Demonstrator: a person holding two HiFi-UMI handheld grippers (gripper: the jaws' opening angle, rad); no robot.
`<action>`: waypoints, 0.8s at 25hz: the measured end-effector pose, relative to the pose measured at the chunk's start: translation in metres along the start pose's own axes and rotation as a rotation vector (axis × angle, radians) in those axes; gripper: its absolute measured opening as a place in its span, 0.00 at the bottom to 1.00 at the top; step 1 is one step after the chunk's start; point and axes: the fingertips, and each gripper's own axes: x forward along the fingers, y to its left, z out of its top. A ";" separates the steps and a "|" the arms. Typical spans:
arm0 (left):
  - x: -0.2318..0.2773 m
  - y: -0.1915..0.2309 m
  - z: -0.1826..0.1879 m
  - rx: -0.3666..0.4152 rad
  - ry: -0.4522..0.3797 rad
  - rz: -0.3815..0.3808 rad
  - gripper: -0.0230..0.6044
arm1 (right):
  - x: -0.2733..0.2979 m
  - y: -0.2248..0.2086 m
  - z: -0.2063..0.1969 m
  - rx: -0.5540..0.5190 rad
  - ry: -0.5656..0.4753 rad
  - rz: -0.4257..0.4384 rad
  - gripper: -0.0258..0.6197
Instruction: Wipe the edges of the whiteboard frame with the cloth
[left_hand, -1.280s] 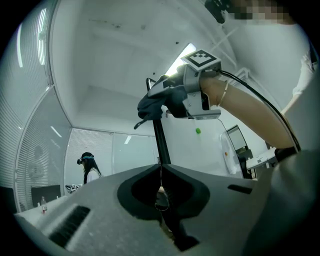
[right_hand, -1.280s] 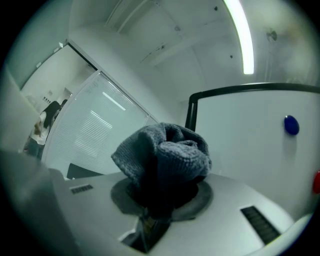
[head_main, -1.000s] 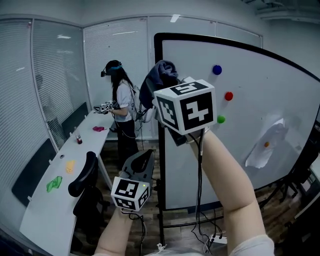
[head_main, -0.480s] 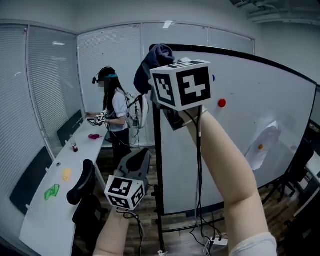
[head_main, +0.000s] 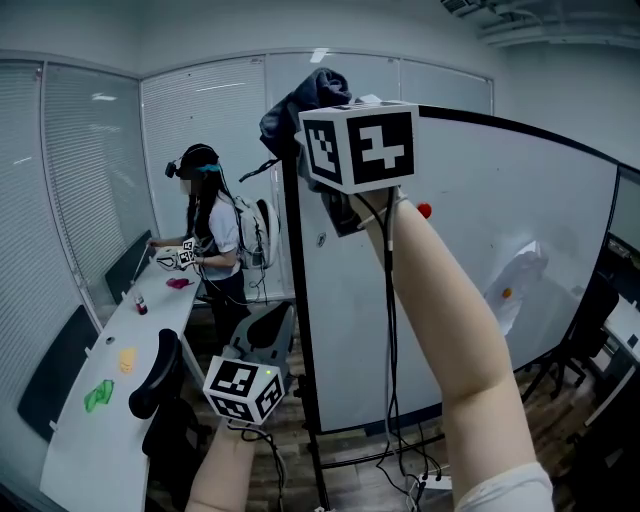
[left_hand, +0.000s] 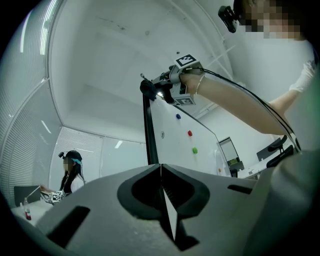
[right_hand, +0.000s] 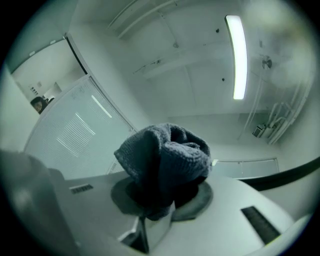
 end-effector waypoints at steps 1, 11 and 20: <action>0.001 -0.005 0.000 0.004 0.001 -0.002 0.07 | -0.003 -0.007 0.001 -0.005 -0.006 -0.015 0.15; 0.035 -0.068 -0.010 0.039 0.015 0.022 0.07 | -0.050 -0.099 -0.005 -0.050 -0.035 -0.112 0.15; 0.092 -0.150 -0.024 0.059 0.032 0.045 0.07 | -0.094 -0.185 -0.022 -0.047 -0.050 -0.099 0.15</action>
